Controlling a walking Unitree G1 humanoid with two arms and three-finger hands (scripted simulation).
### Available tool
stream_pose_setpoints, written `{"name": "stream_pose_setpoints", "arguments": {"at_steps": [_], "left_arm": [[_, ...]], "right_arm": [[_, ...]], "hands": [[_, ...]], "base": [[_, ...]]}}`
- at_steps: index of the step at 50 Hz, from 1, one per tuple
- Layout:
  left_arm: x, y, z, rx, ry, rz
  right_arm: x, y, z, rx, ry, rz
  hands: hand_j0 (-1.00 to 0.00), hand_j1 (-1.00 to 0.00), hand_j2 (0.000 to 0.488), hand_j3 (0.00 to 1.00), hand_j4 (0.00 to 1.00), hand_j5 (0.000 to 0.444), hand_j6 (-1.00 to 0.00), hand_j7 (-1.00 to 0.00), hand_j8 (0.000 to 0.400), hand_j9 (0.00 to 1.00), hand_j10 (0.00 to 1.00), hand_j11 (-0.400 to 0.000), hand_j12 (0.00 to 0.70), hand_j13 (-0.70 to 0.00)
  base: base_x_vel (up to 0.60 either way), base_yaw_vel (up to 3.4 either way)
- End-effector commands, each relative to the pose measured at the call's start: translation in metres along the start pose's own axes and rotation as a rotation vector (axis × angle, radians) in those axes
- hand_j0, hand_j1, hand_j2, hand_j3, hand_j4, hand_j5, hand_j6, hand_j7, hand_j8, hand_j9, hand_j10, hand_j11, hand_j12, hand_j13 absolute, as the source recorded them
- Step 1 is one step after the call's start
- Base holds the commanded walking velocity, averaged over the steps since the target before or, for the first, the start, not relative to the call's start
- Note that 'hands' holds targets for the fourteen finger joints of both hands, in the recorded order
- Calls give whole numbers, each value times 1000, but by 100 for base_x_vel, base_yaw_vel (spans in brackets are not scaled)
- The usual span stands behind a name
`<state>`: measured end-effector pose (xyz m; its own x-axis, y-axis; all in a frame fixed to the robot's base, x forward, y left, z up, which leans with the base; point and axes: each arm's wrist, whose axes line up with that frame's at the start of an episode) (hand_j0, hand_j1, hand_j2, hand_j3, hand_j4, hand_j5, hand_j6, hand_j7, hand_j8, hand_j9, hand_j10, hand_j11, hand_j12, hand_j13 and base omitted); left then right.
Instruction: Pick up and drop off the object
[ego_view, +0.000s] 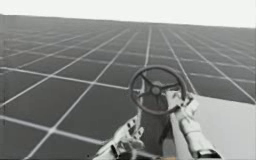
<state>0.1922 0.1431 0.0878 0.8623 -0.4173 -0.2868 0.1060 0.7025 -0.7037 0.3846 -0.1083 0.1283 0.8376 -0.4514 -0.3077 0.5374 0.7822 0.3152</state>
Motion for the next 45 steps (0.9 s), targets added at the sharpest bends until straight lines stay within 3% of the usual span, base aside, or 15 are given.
{"name": "stream_pose_setpoints", "arguments": {"at_steps": [1, 45], "left_arm": [[2, -5, 1, 17, 7, -6], [2, -5, 1, 17, 7, -6]], "right_arm": [[3, -4, 8, 33, -18, -5], [3, -4, 8, 33, -18, -5]], "hands": [[0, 0, 0, 1000, 1000, 0, 0, 0, 0, 1000, 1000, -400, 0, -700], [0, 0, 0, 1000, 1000, 0, 0, 0, 0, 1000, 1000, -400, 0, -700]], "base": [[51, 18], [54, 6]]}}
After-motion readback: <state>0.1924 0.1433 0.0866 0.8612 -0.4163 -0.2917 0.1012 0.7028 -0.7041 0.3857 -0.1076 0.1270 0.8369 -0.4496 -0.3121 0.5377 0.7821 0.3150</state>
